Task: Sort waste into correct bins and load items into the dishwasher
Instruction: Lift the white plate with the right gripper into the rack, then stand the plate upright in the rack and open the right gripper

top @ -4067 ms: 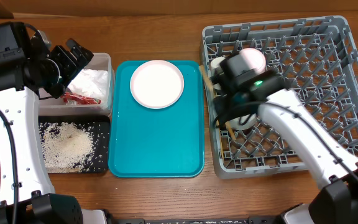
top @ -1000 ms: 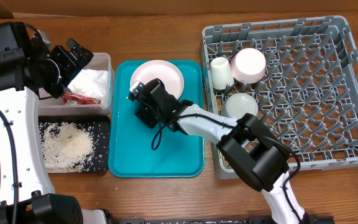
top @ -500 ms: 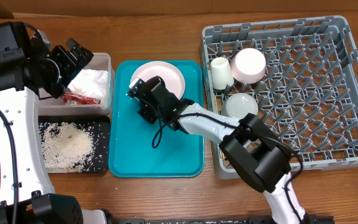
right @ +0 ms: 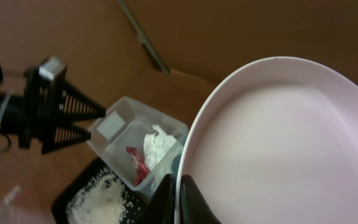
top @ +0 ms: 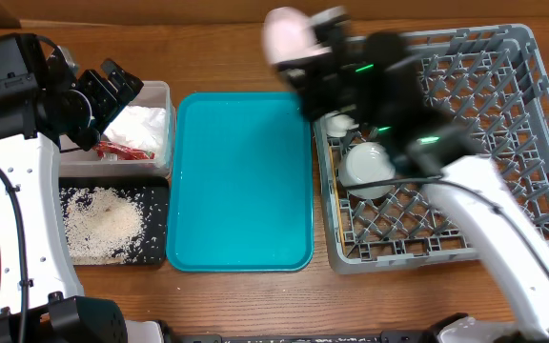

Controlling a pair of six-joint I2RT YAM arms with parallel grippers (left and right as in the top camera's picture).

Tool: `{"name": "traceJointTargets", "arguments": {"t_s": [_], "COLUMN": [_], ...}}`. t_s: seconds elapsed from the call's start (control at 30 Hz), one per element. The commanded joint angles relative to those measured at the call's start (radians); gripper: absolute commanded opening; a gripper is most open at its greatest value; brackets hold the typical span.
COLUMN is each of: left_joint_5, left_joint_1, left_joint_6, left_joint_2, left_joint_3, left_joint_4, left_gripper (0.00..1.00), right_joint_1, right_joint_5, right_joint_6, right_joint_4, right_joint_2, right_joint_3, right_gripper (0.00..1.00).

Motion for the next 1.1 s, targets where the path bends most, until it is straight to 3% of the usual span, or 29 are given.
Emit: {"name": "traceJointTargets", "arguments": {"t_s": [0.0,0.1,0.23,0.4,0.73,1.0,1.07], "left_joint_5": [-0.004,-0.004,-0.004,-0.004,-0.004,-0.004,-0.004], "left_joint_1": [0.0,0.0,0.0,0.0,0.0,0.0,0.0], "left_joint_6": [-0.009,-0.009,-0.009,-0.009,-0.009,-0.009,-0.009], "left_joint_2": [-0.015,-0.015,-0.015,-0.015,-0.015,-0.015,-0.015], "left_joint_3": [0.018,0.018,0.018,0.018,0.018,0.018,0.018], "left_joint_4": [0.001,0.001,0.001,0.002,0.001,0.001,0.002], "left_gripper": [1.0,1.0,1.0,1.0,1.0,1.0,1.0], "right_joint_1": [-0.216,-0.376,-0.56,-0.705,-0.731,-0.731,-0.731], "right_joint_5": [-0.408,-0.587,-0.6,-0.6,-0.599,-0.511,-0.51], "right_joint_6": [0.184,0.187,0.099,-0.082,-0.085,-0.08,-0.081], "right_joint_4": [-0.094,-0.218,-0.451,-0.621,-0.559,-0.465,-0.468], "right_joint_2": [-0.003,0.006,0.008,0.008,0.008,0.032,0.039], "right_joint_3": [-0.005,-0.008,-0.026,-0.082,-0.189,-0.216,-0.216], "right_gripper": [0.04,0.04,0.04,0.04,0.04,0.14,0.23]}}
